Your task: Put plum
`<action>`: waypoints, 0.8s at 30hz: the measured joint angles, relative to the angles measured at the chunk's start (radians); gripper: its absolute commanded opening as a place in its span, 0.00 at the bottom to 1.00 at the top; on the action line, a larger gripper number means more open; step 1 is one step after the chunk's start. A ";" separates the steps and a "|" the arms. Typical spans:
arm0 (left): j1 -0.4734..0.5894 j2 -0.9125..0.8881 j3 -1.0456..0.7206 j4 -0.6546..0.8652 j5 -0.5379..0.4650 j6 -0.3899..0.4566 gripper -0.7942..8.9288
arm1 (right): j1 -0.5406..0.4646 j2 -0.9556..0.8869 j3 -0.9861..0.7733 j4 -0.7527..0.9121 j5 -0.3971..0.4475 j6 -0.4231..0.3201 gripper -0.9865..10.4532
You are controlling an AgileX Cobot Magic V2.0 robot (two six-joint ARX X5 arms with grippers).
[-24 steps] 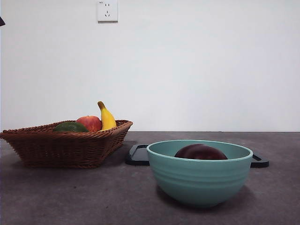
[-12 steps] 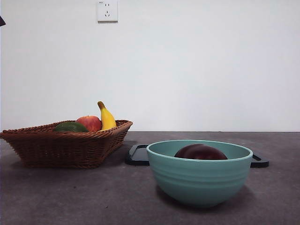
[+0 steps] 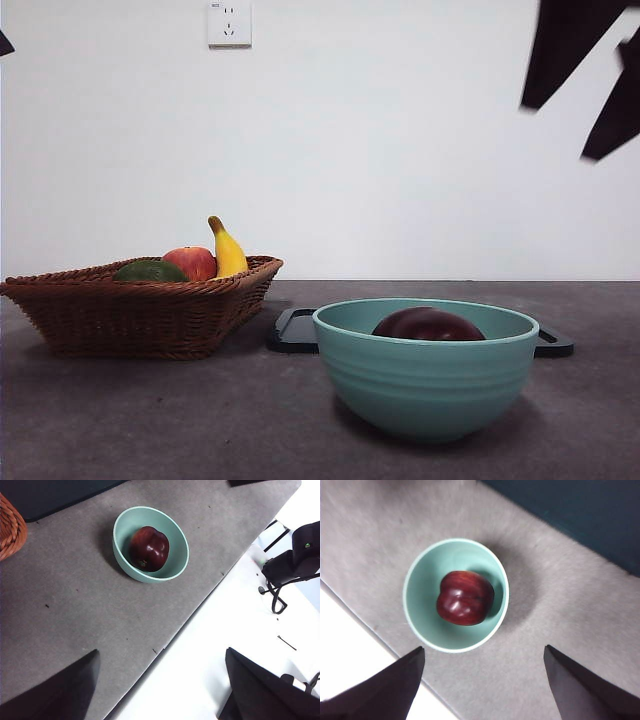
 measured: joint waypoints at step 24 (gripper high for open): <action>0.000 0.000 0.000 0.000 0.000 0.000 0.50 | 0.063 0.216 -0.229 0.407 0.071 0.029 0.34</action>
